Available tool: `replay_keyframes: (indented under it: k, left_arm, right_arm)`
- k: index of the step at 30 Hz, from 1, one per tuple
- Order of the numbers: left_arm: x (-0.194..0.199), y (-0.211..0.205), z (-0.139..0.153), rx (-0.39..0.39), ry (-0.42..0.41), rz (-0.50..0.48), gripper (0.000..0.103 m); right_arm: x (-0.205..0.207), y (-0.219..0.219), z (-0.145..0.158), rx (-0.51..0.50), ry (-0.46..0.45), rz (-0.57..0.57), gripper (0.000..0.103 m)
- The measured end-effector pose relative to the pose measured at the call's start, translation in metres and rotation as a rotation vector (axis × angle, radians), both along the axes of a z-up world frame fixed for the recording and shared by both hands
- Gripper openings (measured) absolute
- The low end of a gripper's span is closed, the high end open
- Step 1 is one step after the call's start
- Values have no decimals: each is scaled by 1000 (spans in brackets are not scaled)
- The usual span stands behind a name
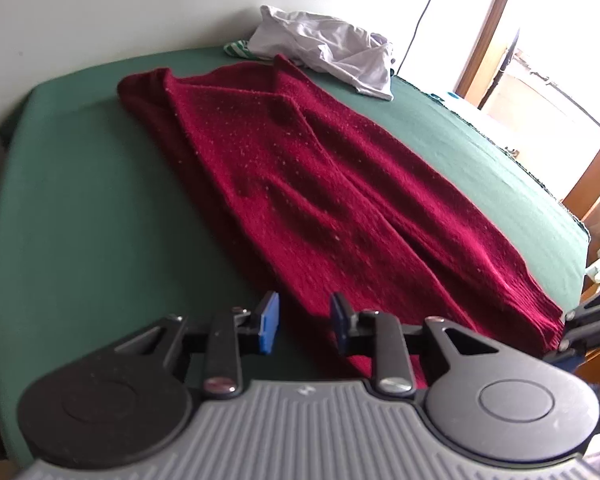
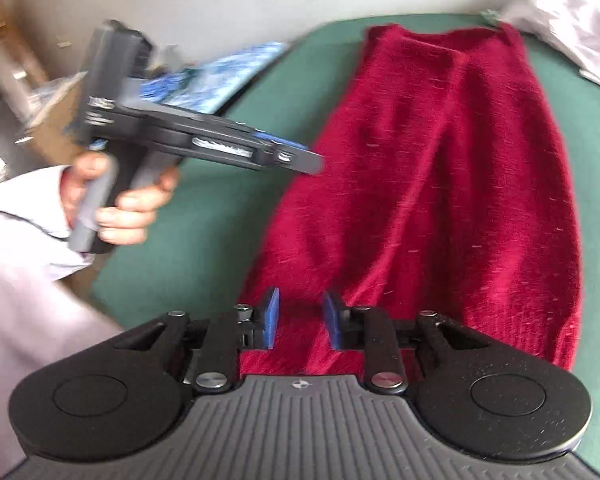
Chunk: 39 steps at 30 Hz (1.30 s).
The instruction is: Fold clothes
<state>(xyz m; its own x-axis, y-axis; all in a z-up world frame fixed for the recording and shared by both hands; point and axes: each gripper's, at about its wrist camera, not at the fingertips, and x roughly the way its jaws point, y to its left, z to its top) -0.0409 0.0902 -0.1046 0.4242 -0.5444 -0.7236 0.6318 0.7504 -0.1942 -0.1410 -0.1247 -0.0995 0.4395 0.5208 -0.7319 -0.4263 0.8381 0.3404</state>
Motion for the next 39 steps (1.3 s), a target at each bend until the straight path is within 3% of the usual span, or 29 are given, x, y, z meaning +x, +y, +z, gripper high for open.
replay_keyframes:
  k: [3,4,7,11,13,15,17,21,27,30,35,36,37,38,39]
  left_arm:
    - [-20,-2,6,43,-41,30,36]
    - [-27,-3,9,56,-57,40,38]
    - [-55,-9,16,53,-66,56,38]
    - [-94,-30,16,20,-27,63,28]
    - [-113,-45,9,29,5,56,31]
    - [-133,-58,-3,94,12,66,29]
    - [-154,-66,-7,124,-28,101,31]
    - [-180,-74,-7,63,9,155,34]
    - [-202,-76,1,76,-5,177,37]
    - [-198,-73,10,97,-55,190,43]
    - [-183,-72,3,118,-34,154,45]
    - [-183,-71,2,118,-30,145,46]
    - [-182,-70,0,114,-23,139,47]
    - [-181,-67,0,101,-10,136,47]
    - [-179,-63,1,81,6,134,47]
  right_arm:
    - [-9,-3,-13,-94,-25,50,25]
    - [-9,-7,-14,-107,-19,47,31]
    - [-12,-27,-9,-24,-35,16,32]
    - [-9,-35,-13,90,-79,41,33]
    - [-7,-35,-24,68,-61,11,33]
    - [-11,-44,-26,75,-62,-9,29]
    - [-16,-53,-27,86,-67,-27,30]
    - [-36,-79,-21,114,-112,-59,31]
    - [-28,-96,-24,276,-23,-114,35]
    - [-16,-85,-28,307,12,-131,35]
    - [4,-68,-43,360,123,-188,36]
    - [5,-66,-44,370,128,-182,35]
    - [5,-65,-46,381,133,-177,27]
    - [7,-63,-46,370,135,-177,7]
    - [7,-62,-46,359,143,-177,6]
